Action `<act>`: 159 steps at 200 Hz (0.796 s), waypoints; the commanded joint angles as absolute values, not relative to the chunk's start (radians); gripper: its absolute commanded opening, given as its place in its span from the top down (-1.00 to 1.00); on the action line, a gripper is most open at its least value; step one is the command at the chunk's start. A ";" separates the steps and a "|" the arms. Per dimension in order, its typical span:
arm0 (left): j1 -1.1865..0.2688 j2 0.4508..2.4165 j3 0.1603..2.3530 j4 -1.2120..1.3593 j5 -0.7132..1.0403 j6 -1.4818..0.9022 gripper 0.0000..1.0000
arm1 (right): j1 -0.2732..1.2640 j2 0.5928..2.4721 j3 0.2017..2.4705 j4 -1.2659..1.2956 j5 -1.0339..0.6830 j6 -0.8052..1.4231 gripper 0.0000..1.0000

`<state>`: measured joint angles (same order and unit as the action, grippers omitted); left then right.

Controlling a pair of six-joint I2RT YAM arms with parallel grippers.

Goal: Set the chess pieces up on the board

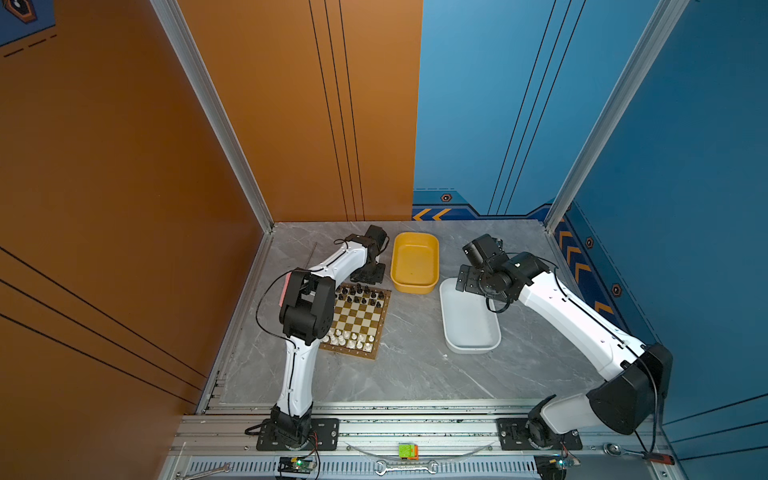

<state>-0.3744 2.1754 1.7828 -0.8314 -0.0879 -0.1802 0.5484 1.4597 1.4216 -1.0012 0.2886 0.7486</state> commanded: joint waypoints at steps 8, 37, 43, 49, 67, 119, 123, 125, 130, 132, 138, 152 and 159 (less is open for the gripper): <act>-0.379 2.086 1.782 -0.857 -0.091 -0.189 0.60 | 0.552 1.427 1.404 -0.999 0.290 0.752 -0.99; -0.379 2.040 1.749 -0.858 -0.105 -0.184 0.54 | 0.555 1.425 1.406 -0.999 0.287 0.748 -0.99; -0.380 2.033 1.743 -0.857 -0.107 -0.183 0.54 | 0.555 1.425 1.407 -0.999 0.287 0.746 -0.99; -0.380 2.029 1.736 -0.857 -0.107 -0.183 0.54 | 0.556 1.424 1.406 -0.999 0.286 0.744 -0.99; -0.380 2.019 1.712 -0.856 -0.106 -0.184 0.54 | 0.558 1.421 1.404 -0.999 0.287 0.743 -0.99; -0.380 2.010 1.651 -0.855 -0.108 -0.186 0.55 | 0.568 1.398 1.385 -1.000 0.291 0.751 -0.99; -0.380 2.010 1.648 -0.853 -0.108 -0.186 0.55 | 0.569 1.397 1.384 -1.000 0.291 0.752 -0.99; -0.380 2.011 1.647 -0.853 -0.108 -0.186 0.55 | 0.570 1.396 1.384 -1.000 0.292 0.752 -0.99; -0.379 2.012 1.645 -0.852 -0.106 -0.186 0.55 | 0.571 1.393 1.382 -1.000 0.292 0.754 -1.00; -0.380 2.012 1.645 -0.852 -0.106 -0.187 0.56 | 0.571 1.392 1.383 -1.000 0.294 0.754 -0.99; -0.380 2.013 1.643 -0.851 -0.106 -0.186 0.56 | 0.571 1.390 1.381 -1.003 0.294 0.756 -0.99; -0.380 2.015 1.640 -0.845 -0.102 -0.187 0.56 | 0.574 1.385 1.378 -1.004 0.299 0.758 -0.99; -0.382 2.014 1.638 -0.842 -0.102 -0.187 0.57 | 0.576 1.383 1.375 -1.004 0.299 0.762 -0.99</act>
<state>-0.3744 2.0251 1.6550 -0.8364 -0.0898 -0.1833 0.5667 1.4117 1.3918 -1.0012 0.2890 0.7486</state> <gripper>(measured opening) 0.222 0.997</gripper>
